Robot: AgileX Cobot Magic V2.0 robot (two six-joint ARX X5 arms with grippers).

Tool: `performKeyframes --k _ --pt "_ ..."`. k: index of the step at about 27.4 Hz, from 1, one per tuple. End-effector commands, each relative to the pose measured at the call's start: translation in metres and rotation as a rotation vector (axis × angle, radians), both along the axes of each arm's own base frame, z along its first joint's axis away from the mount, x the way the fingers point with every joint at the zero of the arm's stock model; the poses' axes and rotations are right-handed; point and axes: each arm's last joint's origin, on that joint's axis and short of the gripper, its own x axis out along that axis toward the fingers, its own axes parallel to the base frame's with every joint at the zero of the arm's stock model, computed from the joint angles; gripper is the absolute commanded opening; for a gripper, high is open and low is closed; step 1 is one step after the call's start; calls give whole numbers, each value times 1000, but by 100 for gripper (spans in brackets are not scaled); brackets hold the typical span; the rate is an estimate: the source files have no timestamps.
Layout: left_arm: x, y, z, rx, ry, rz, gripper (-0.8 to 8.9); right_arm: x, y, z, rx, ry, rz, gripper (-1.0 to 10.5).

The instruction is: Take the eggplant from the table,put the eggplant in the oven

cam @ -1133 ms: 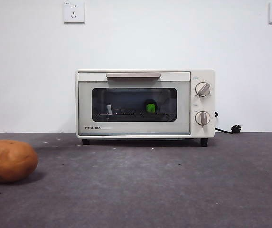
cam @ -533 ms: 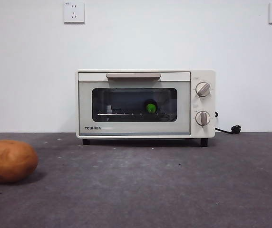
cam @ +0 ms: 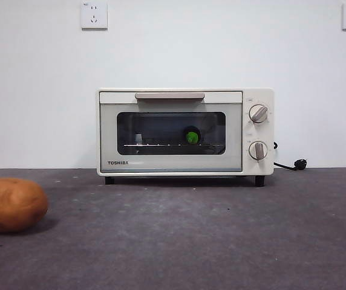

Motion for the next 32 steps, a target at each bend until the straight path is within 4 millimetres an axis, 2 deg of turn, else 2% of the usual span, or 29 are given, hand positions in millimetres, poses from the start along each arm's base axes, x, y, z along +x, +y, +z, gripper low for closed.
performKeyframes --k 1,19,32 --pt "-1 0 2 9 -28 -6 -5 -1 0 -2 -7 24 -1 1" --pt "-1 -1 4 2 -40 -32 -4 9 4 -2 -20 47 -5 1" --pt "2 -1 3 50 -50 -48 -4 37 17 -4 -57 117 -11 1"
